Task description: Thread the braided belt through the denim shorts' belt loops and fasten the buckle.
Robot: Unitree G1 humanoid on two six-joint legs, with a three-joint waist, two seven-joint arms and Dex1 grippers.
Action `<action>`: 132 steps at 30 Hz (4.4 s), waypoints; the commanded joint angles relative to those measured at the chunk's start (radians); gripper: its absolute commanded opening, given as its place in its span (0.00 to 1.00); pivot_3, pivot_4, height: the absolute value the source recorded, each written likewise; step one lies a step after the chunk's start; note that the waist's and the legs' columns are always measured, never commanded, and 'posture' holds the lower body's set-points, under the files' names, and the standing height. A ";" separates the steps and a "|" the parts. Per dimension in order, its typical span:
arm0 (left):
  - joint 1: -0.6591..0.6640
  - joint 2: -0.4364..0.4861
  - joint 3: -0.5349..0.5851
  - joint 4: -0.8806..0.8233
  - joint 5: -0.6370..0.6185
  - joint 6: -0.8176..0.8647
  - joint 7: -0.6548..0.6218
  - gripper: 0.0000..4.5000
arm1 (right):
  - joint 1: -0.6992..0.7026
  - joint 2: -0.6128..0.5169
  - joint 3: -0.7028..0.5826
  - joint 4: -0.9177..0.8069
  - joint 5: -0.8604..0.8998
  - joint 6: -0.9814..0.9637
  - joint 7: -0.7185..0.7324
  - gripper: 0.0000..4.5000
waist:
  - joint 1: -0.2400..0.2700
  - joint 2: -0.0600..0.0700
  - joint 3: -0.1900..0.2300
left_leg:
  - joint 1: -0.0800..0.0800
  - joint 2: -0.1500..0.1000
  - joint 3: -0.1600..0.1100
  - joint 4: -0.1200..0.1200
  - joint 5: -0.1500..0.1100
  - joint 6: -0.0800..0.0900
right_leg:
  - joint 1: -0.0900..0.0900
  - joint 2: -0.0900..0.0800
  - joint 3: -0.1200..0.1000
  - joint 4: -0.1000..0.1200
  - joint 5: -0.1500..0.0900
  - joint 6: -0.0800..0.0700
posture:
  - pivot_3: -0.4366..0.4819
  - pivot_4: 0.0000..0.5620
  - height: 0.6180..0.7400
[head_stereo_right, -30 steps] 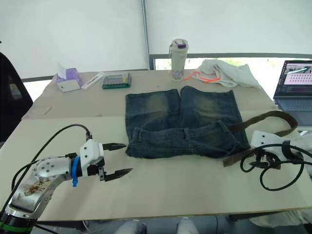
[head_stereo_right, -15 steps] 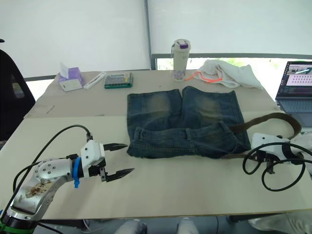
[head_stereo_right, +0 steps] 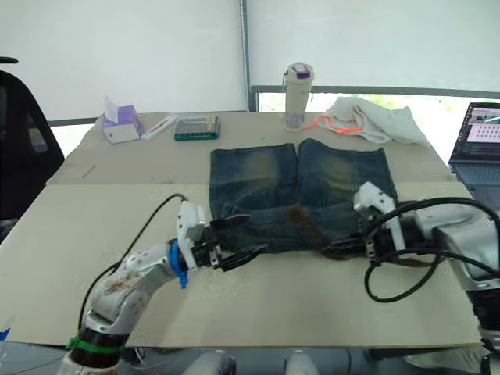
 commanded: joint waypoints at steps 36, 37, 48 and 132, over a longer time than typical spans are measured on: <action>-0.190 0.024 -0.142 0.154 0.032 0.024 -0.205 0.01 | -0.074 -0.052 0.162 -0.085 -0.174 -0.129 0.020 0.00 | -0.009 0.000 0.000 | 0.001 0.001 0.000 0.000 0.000 0.000 | 0.000 0.000 0.000 0.000 -0.001 0.001 | 0.48 0.27 1.00; -0.188 0.019 -0.143 0.161 0.037 0.019 -0.204 0.01 | -0.068 -0.046 0.154 -0.083 -0.172 -0.140 0.017 0.00 | -0.009 0.000 0.000 | 0.001 0.001 0.000 0.000 0.000 0.000 | 0.000 0.001 0.000 0.000 -0.001 0.001 | 0.48 0.27 1.00; -0.151 -0.132 0.046 0.188 -0.143 0.195 -0.001 0.00 | 0.130 0.086 -0.396 -0.134 0.212 0.193 -0.237 0.84 | 0.003 -0.001 0.000 | 0.000 0.000 -0.001 0.000 0.000 0.000 | 0.000 0.000 0.000 0.000 0.001 0.000 | 0.48 0.27 1.00; -0.133 0.308 0.185 -0.007 -0.141 -0.002 -0.199 0.49 | -0.445 0.094 -0.357 1.300 -0.089 -0.221 -0.379 0.00 | -0.030 0.001 0.001 | 0.002 0.002 0.008 -0.004 -0.001 0.003 | -0.001 0.001 0.007 -0.001 0.001 -0.001 | 0.48 0.27 1.00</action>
